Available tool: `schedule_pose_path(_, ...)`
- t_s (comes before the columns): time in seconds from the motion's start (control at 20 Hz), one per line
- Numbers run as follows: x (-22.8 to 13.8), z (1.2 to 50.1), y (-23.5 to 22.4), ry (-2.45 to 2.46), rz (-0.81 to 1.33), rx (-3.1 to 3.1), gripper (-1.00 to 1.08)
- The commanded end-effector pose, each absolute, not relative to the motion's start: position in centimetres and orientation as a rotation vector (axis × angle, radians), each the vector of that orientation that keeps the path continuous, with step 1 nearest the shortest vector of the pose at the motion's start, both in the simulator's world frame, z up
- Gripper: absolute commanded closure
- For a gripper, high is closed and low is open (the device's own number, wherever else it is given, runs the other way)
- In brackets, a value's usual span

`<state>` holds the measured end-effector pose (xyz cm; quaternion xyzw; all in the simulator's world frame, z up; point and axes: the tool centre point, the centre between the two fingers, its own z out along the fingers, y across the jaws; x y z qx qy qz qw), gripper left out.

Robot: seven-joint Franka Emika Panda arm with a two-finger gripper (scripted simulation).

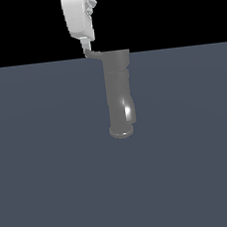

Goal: Turn on the faucet by rotating a designated handle.

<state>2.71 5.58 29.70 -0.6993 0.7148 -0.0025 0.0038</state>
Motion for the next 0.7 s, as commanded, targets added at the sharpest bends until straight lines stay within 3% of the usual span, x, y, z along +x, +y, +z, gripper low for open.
schedule_pose_path(0.0, 1.5, 29.7, 5.9, 2.245, 0.0, -2.198, 1.08)
schedule_pose_path(0.65, -1.2, 29.7, 4.9, 2.24, -0.005, -2.198, 1.08)
